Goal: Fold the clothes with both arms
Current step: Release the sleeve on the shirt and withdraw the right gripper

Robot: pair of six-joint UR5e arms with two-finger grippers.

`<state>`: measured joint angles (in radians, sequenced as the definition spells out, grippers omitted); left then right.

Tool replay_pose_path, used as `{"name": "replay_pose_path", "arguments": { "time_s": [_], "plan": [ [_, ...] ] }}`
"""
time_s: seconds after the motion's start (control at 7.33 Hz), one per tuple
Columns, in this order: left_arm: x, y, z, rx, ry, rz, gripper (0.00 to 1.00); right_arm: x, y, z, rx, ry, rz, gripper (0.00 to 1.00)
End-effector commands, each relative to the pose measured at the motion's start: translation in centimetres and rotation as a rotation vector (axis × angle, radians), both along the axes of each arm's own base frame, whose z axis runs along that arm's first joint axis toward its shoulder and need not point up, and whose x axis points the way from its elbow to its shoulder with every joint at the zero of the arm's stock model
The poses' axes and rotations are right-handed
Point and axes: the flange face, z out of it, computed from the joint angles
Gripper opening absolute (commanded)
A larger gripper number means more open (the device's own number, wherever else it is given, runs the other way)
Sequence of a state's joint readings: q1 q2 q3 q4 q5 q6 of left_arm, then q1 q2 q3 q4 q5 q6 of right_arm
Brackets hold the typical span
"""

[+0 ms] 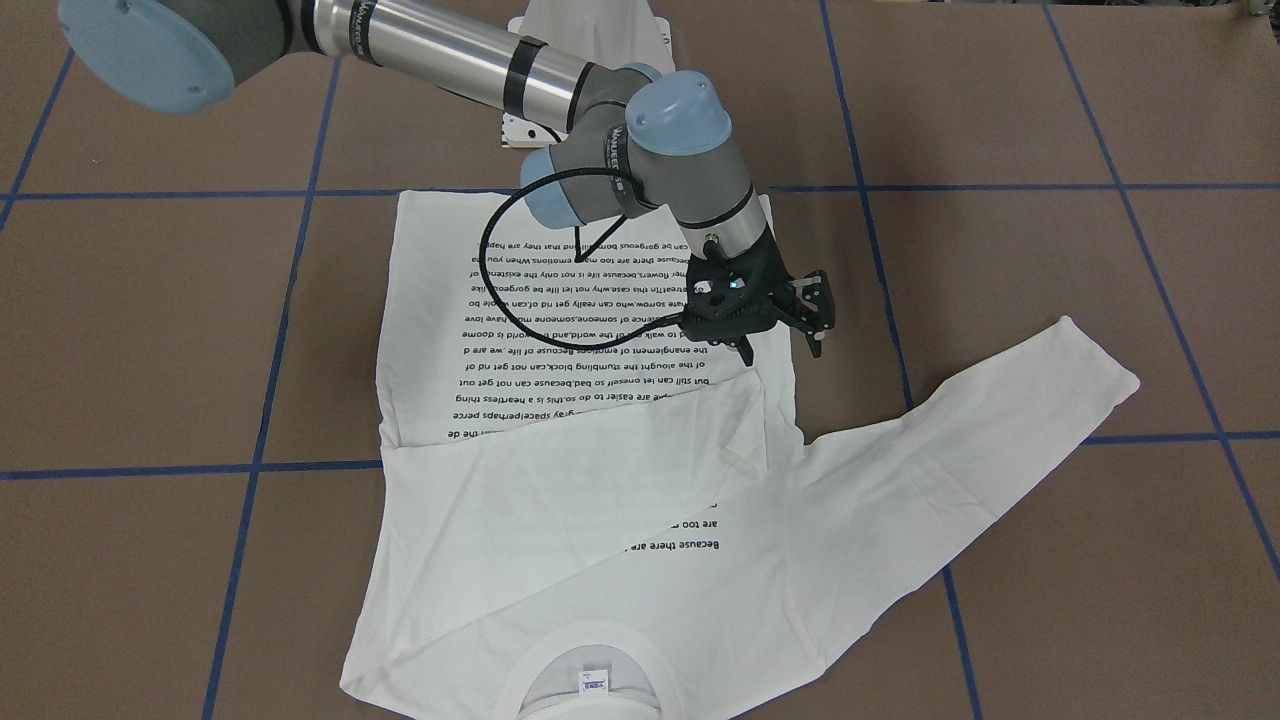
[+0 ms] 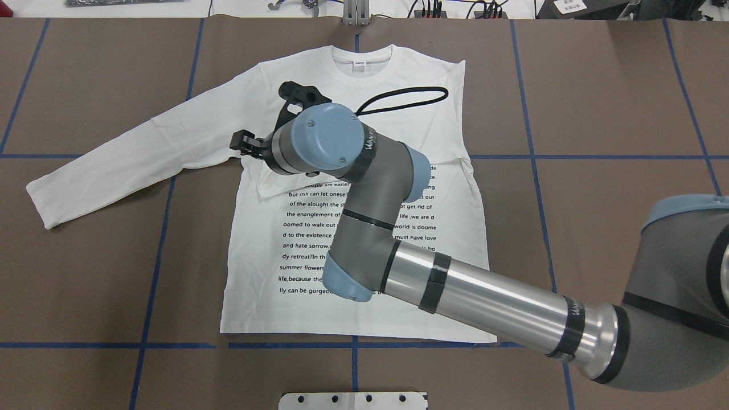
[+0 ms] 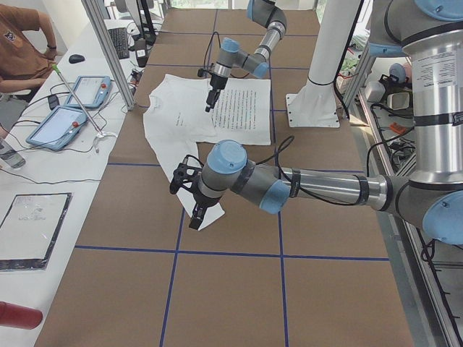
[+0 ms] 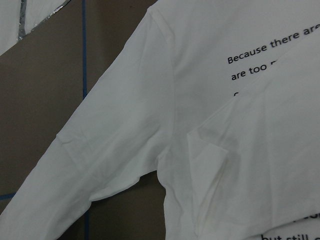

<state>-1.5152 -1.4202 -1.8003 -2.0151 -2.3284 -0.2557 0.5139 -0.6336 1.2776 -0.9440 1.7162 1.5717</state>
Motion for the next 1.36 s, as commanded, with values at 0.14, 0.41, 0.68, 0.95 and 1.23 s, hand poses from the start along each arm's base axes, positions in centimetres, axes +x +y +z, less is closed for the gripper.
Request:
{"name": "replay_pose_path", "arguments": {
  "time_s": [0.14, 0.41, 0.68, 0.95, 1.23],
  "plan": [
    [5.4, -2.5, 6.1, -0.101, 0.052, 0.009, 1.0, 18.5, -4.9, 9.4, -0.171, 0.124, 0.039, 0.99],
    [13.3, -2.8, 5.0, -0.234, 0.105, 0.032, 1.0, 29.0, -5.0, 17.2, -0.214, 0.226, 0.093, 0.99],
    [16.6, -2.5, 4.2, -0.312, 0.144, 0.016, 1.0, 37.9, -6.1, 25.1, -0.172, 0.305, 0.017, 0.99],
    [20.1, -1.7, 4.8, -0.353, 0.167, 0.027, 0.91, 46.1, -5.9, 31.5, -0.128, 0.342, -0.073, 0.99],
    [22.0, -1.3, 6.0, -0.375, 0.154, 0.056, 0.85, 48.1, -5.2, 34.2, -0.094, 0.389, -0.097, 0.99]
  ]
}}
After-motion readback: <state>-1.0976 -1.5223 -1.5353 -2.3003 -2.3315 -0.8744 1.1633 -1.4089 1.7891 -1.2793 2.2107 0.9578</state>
